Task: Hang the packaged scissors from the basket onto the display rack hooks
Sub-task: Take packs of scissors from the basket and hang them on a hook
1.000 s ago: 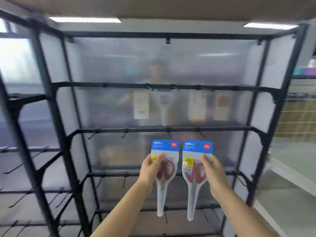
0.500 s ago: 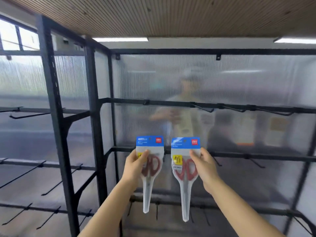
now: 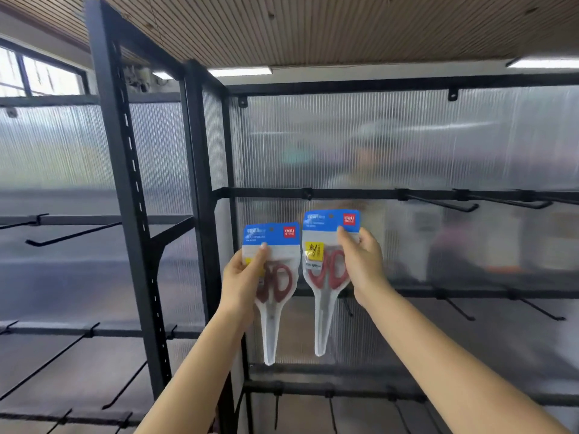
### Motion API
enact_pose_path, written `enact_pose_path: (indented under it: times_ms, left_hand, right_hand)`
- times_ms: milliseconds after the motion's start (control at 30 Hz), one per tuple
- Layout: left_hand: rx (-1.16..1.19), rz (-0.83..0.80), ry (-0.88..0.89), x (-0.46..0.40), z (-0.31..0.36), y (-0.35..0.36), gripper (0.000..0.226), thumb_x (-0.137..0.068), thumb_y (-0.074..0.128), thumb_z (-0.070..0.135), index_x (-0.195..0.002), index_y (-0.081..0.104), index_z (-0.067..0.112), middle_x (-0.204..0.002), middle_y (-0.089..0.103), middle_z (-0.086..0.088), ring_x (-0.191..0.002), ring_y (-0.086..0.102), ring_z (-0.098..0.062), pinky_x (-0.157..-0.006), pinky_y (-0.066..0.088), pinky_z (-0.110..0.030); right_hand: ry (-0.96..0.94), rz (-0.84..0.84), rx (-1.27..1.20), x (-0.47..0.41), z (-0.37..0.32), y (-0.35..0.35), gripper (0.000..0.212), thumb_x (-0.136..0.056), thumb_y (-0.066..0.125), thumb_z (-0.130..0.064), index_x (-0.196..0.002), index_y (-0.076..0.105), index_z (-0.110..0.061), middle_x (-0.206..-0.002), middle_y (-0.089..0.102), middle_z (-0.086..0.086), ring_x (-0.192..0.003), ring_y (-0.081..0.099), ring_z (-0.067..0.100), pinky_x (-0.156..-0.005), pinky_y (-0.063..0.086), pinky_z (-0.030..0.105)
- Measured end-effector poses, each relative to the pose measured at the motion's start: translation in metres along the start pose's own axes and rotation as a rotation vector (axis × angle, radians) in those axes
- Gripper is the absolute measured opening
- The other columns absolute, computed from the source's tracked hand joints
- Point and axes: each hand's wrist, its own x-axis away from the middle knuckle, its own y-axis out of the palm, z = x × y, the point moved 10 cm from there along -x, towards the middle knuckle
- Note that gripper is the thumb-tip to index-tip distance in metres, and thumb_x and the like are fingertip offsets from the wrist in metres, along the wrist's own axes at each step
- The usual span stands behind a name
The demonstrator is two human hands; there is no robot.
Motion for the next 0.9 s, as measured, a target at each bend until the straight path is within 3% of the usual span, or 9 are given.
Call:
enact_pose_path:
  times_ms: [100,267,467,600,733,900]
  left_hand:
    - [0.010,0.018,0.017,-0.010,0.004,-0.003,0.012,-0.090,0.060,0.029,-0.086,0.065,0.020,-0.075,0.069,0.004,-0.071,0.065,-0.012,-0.065,0.051,-0.026]
    - [0.021,0.022,0.024,-0.023,0.007,-0.005,0.013,-0.089,0.061,0.031,-0.086,0.066,0.020,-0.084,0.070,-0.006,-0.082,0.066,-0.024,-0.077,0.054,-0.040]
    - [0.025,0.060,0.060,-0.034,0.014,-0.012,0.011,-0.089,0.061,0.030,-0.085,0.067,0.023,-0.089,0.071,-0.007,-0.087,0.068,-0.026,-0.080,0.055,-0.041]
    - [0.006,0.085,0.079,-0.038,0.015,-0.016,0.010,-0.090,0.060,0.029,-0.084,0.065,0.023,-0.082,0.071,0.000,-0.079,0.068,-0.017,-0.072,0.054,-0.033]
    - [-0.014,0.111,0.081,-0.042,0.012,-0.019,0.010,-0.090,0.059,0.029,-0.085,0.064,0.023,-0.082,0.070,0.001,-0.076,0.067,-0.014,-0.066,0.052,-0.027]
    - [-0.034,0.118,0.077,-0.048,0.008,-0.019,0.010,-0.091,0.058,0.030,-0.086,0.065,0.024,-0.091,0.070,-0.003,-0.086,0.067,-0.019,-0.075,0.054,-0.033]
  right_hand:
    - [-0.100,-0.004,-0.013,-0.008,-0.016,0.013,0.009,-0.094,0.054,-0.023,-0.087,0.059,-0.022,-0.087,0.066,-0.008,-0.081,0.063,0.004,-0.069,0.050,0.014]
    - [-0.172,0.006,0.011,-0.024,-0.028,0.025,0.006,-0.095,0.054,-0.018,-0.090,0.058,-0.018,-0.082,0.064,-0.009,-0.073,0.060,0.000,-0.060,0.046,0.009]
    - [-0.161,0.027,0.018,-0.047,-0.029,0.034,0.008,-0.094,0.054,-0.018,-0.088,0.057,-0.014,-0.078,0.062,-0.007,-0.070,0.059,0.003,-0.060,0.046,0.014]
    - [-0.111,0.025,0.025,-0.055,-0.017,0.040,0.009,-0.094,0.054,-0.020,-0.090,0.057,-0.013,-0.083,0.064,-0.003,-0.072,0.060,0.004,-0.060,0.047,0.014]
    - [-0.083,0.009,0.033,-0.055,-0.005,0.046,0.010,-0.094,0.055,-0.025,-0.091,0.057,-0.015,-0.089,0.067,0.000,-0.080,0.065,0.011,-0.067,0.051,0.023]
    - [-0.070,0.010,0.006,-0.055,-0.002,0.047,0.011,-0.094,0.055,-0.027,-0.090,0.057,-0.017,-0.090,0.068,0.000,-0.081,0.067,0.012,-0.068,0.054,0.025]
